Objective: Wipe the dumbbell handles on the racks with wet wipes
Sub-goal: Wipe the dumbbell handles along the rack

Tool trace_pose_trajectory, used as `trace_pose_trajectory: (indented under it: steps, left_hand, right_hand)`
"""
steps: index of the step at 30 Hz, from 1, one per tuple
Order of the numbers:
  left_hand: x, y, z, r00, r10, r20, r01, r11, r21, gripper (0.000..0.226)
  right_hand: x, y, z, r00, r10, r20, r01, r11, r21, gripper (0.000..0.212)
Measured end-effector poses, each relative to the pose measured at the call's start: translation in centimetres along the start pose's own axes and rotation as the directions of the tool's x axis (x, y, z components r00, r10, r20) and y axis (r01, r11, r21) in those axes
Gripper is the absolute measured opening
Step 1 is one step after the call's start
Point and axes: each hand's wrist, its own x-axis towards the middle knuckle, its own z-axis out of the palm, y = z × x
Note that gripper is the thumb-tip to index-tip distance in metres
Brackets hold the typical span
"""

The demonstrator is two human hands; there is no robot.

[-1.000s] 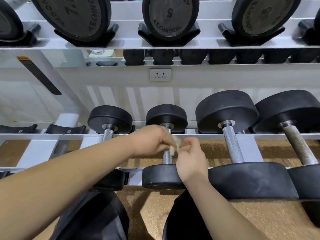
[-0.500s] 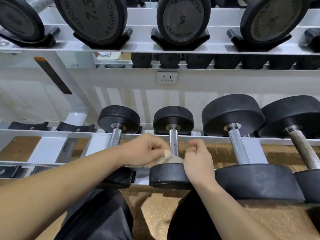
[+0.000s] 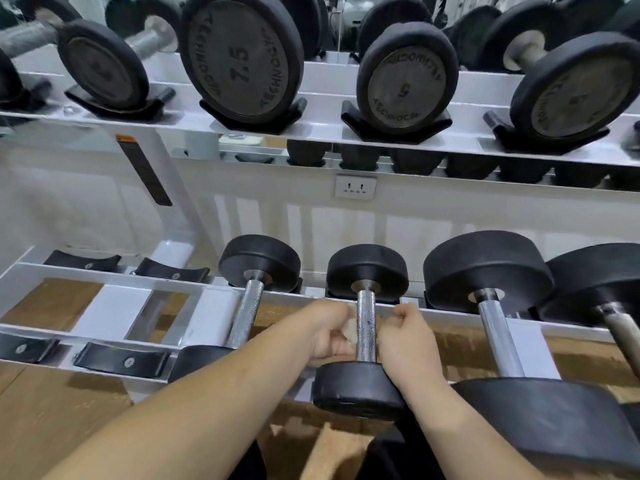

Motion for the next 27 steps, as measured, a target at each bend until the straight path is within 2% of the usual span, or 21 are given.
trace_pose_trajectory:
  steps: [4,6,7,10,12,15,16,20,22,23,24,26,27]
  left_hand:
    - [2.0,2.0,0.7,0.996,0.044,-0.074,-0.058,0.978,-0.199,0.034]
    - [2.1,1.4,1.0,0.999,0.052,-0.015,-0.054,0.969,-0.241,0.033]
    - [1.8,0.7,1.0,0.997,0.041,0.070,-0.022,0.965,-0.260,0.035]
    - [1.0,-1.5,-0.2,0.966,-0.034,0.256,0.078,0.984,-0.163,0.029]
    - [0.9,-1.9,-1.0,0.968,-0.055,0.244,0.067,0.997,-0.044,0.026]
    - [0.5,-0.6,-0.8,0.984,-0.073,0.161,0.060,0.995,0.085,0.037]
    - [0.7,0.1,-0.6,0.990,-0.043,0.133,0.035,0.997,0.066,0.038]
    - [2.1,1.4,0.8,0.997,0.072,0.019,-0.065,0.965,-0.255,0.036]
    - [1.6,0.1,1.4,0.994,0.062,0.094,-0.030,0.952,-0.304,0.035]
    - [1.0,-0.8,1.3,0.987,0.056,0.154,-0.013,0.963,-0.268,0.036]
    - [0.5,-1.5,0.9,0.983,0.051,0.178,-0.022,0.987,-0.161,0.037]
    - [-0.2,-2.1,-0.7,0.981,0.067,0.184,-0.091,0.988,0.126,0.032]
    - [-0.8,-2.0,-1.5,0.981,0.075,0.180,-0.127,0.946,0.299,0.025]
  right_hand:
    - [0.4,0.3,0.0,0.998,-0.035,-0.050,0.034,0.999,-0.005,0.036]
    - [0.5,0.4,0.1,0.997,-0.029,-0.076,0.029,1.000,0.008,0.040]
    - [0.5,0.5,0.1,0.996,-0.023,-0.086,0.025,0.999,0.022,0.041]
    - [0.5,0.7,0.4,0.991,-0.045,-0.126,0.051,0.998,0.046,0.047]
    - [0.7,0.9,0.5,0.991,-0.050,-0.124,0.057,0.997,0.053,0.046]
    - [1.0,1.0,0.5,0.993,-0.039,-0.110,0.046,0.997,0.062,0.045]
    - [1.0,1.1,0.5,0.994,-0.037,-0.107,0.044,0.997,0.062,0.044]
    - [1.1,1.2,0.5,0.995,-0.033,-0.095,0.039,0.997,0.068,0.041]
    - [1.1,1.2,0.4,0.993,-0.037,-0.112,0.045,0.996,0.071,0.037]
    - [1.2,1.2,0.5,0.993,-0.040,-0.114,0.048,0.997,0.066,0.037]
    - [1.1,1.1,0.5,0.993,-0.042,-0.111,0.049,0.997,0.058,0.038]
    - [1.0,1.0,0.6,0.995,-0.040,-0.091,0.043,0.998,0.040,0.043]
    - [1.0,1.0,0.6,0.996,-0.039,-0.085,0.042,0.998,0.036,0.045]
